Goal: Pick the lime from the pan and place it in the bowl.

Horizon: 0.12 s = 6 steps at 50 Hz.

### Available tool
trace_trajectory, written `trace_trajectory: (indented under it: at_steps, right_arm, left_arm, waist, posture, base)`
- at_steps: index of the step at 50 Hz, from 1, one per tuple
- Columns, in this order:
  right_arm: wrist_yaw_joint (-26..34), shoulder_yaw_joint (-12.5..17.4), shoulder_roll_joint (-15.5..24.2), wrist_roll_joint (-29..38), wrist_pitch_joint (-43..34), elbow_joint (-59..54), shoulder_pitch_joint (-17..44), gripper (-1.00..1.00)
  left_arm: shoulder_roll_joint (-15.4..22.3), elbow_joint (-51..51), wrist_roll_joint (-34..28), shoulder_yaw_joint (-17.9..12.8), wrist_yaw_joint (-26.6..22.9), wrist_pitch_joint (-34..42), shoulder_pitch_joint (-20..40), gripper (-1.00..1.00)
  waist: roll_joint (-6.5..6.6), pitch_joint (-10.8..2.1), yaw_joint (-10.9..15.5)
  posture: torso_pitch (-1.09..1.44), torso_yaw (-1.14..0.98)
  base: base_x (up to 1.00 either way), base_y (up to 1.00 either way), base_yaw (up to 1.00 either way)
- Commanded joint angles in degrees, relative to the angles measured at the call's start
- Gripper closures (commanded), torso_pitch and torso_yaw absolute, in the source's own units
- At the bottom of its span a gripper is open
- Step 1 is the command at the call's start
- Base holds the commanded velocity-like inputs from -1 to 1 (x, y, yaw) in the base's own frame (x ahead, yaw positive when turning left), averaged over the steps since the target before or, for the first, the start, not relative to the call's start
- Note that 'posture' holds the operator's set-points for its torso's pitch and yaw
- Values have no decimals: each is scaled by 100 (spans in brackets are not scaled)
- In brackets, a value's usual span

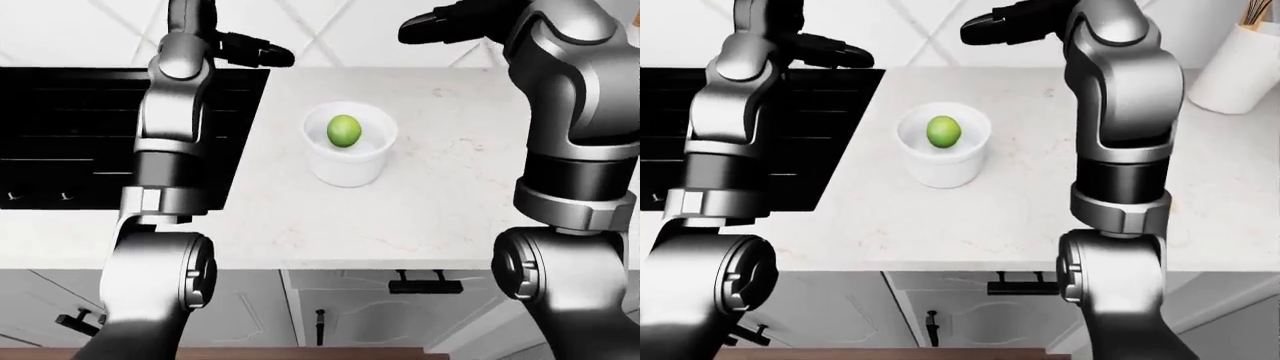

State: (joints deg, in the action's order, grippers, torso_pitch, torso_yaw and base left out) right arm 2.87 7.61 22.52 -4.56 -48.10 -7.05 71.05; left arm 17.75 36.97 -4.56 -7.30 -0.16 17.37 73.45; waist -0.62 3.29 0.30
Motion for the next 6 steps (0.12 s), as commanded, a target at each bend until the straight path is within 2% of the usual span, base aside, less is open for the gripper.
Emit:
trace_trajectory:
  at_steps: [1,6]
  right_arm:
    - [22,47,41,74,255,153,227,-100]
    - [98,3,24,251,434,153,241,-100]
  left_arm:
    - [93,-257,93,-46,118,-219,218,-100]
    - [156,-514,268,-77,236,-216,99,-100]
  waist:
    - [6,-192,0]
    - [23,-186,-9]
  posture:
    - [0,0]
    - [0,0]
  base:
    - [0,0,0]
    - [0,0,0]
